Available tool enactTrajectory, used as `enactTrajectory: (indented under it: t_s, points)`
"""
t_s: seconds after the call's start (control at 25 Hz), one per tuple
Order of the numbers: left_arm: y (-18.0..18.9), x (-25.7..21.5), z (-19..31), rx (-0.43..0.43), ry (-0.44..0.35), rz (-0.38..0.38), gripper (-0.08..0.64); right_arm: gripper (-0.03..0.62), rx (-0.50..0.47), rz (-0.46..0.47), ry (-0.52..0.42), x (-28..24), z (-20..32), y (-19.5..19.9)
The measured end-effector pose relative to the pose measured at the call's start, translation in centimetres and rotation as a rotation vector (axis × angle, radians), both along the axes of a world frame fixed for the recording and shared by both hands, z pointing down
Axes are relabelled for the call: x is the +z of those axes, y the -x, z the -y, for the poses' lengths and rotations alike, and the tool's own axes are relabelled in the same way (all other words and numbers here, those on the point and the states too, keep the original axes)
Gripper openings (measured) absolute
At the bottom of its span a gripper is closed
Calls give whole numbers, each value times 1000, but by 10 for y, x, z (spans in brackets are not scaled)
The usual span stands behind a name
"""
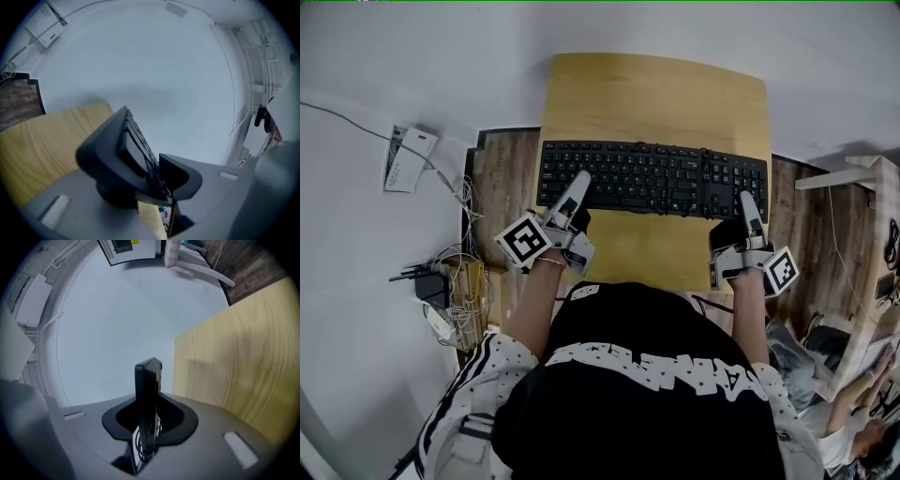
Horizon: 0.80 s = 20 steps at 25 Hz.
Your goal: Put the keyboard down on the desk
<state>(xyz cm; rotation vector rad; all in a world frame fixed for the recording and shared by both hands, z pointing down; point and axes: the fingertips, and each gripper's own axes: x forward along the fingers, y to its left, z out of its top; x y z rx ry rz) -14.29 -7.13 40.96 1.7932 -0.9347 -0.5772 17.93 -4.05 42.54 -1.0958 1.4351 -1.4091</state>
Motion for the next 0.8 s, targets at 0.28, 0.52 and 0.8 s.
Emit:
enactTrajectory:
  t_s: [0.28,0.52,0.8]
  points:
    - [4,20,2,22,28,86,129,86,1,-18,16,8,1,0]
    - [3,30,5,28,54,92,129,87,8,-23,44,16,3,-1]
    - [-2,39,6,37,76,75,130,89,8,-22,67,28,4,-3]
